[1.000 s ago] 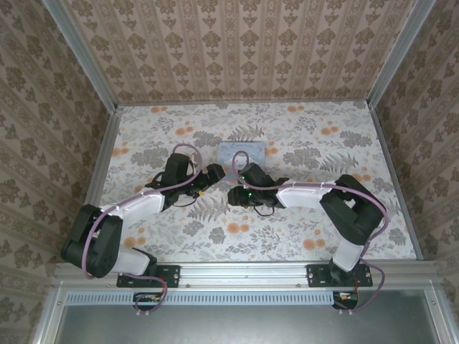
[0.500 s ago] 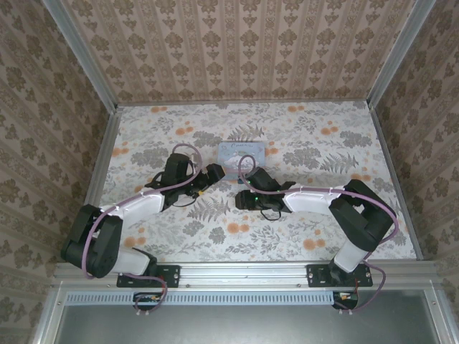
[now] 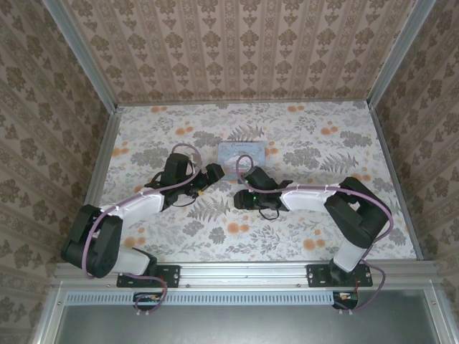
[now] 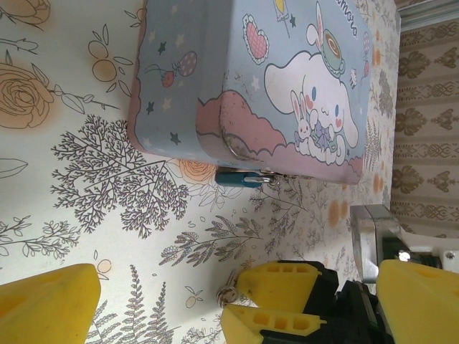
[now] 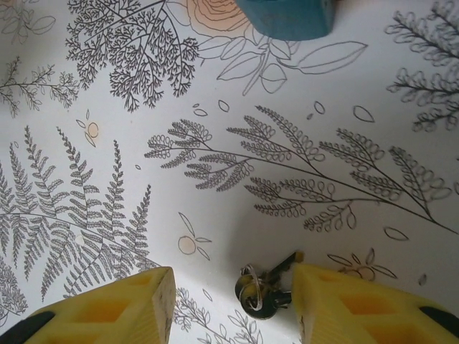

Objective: Unlock the padlock with the key

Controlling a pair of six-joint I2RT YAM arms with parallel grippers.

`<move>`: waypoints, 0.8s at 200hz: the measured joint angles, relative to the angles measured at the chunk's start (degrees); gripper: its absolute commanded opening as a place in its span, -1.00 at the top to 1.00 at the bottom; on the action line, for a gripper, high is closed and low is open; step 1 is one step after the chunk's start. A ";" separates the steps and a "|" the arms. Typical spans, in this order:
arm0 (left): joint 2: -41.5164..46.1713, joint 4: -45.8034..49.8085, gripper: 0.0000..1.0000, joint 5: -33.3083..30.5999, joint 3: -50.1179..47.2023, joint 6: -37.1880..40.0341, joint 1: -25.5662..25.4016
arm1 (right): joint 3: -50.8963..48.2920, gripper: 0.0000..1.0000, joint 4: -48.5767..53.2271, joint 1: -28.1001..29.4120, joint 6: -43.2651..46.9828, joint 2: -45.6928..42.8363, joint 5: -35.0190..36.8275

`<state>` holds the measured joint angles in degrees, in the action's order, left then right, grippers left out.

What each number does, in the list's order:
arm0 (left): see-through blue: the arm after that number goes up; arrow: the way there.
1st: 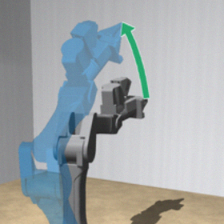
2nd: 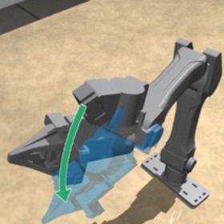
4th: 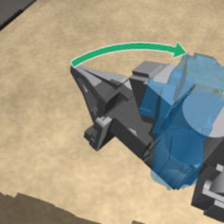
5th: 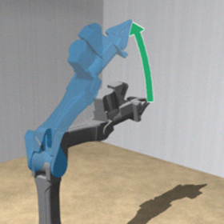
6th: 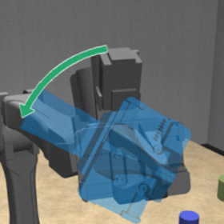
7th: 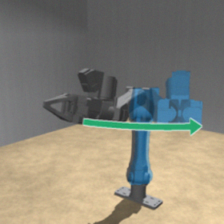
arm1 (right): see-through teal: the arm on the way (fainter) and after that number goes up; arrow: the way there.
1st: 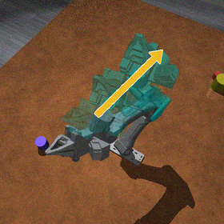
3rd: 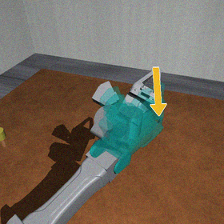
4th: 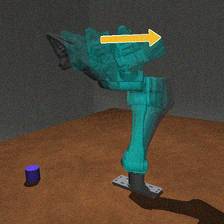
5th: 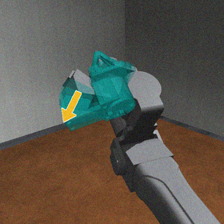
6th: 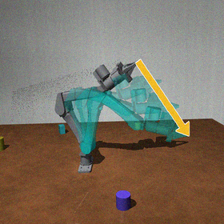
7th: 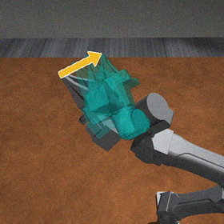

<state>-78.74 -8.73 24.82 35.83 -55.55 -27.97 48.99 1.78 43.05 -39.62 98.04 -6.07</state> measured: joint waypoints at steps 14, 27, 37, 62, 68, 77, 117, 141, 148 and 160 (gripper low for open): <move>0.00 0.00 -1.00 0.02 -0.26 0.00 0.00 | 0.94 0.02 0.26 0.04 0.50 0.63 -0.15; 0.00 0.00 -1.00 0.02 -0.48 0.00 0.04 | 2.14 0.03 1.31 0.35 1.11 1.29 -0.13; 0.00 0.02 -1.00 0.02 -0.57 0.00 0.13 | 3.26 0.03 2.64 0.50 1.90 1.79 -0.11; 0.00 0.04 -1.00 0.02 -0.57 -0.02 0.39 | 7.13 0.04 7.26 1.64 4.50 3.67 1.07; 0.02 0.04 -1.00 0.02 -0.57 0.00 0.37 | 8.13 0.04 8.52 2.03 5.22 4.17 1.64; 0.07 0.04 -1.00 0.02 -0.57 0.00 0.37 | 9.70 0.06 10.45 2.69 6.36 4.98 2.69; 0.59 0.04 -1.00 0.00 -0.59 -0.02 0.44 | 15.32 0.09 18.34 6.49 11.26 8.15 9.16; 0.83 0.15 -1.00 -0.09 -0.70 -0.02 0.83 | 17.92 0.14 21.27 8.11 13.16 10.16 13.51; 0.87 0.15 -1.00 -0.15 -0.74 -0.02 0.94 | 18.43 0.19 21.66 8.41 13.79 10.54 14.51; 0.98 0.20 -1.00 -0.22 -0.90 -0.02 1.07 | 19.06 0.30 22.45 8.96 14.14 11.17 16.31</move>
<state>-77.76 -8.54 24.60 34.94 -55.57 -26.89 68.05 24.23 52.01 -25.47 109.21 10.24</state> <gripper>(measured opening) 0.999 0.401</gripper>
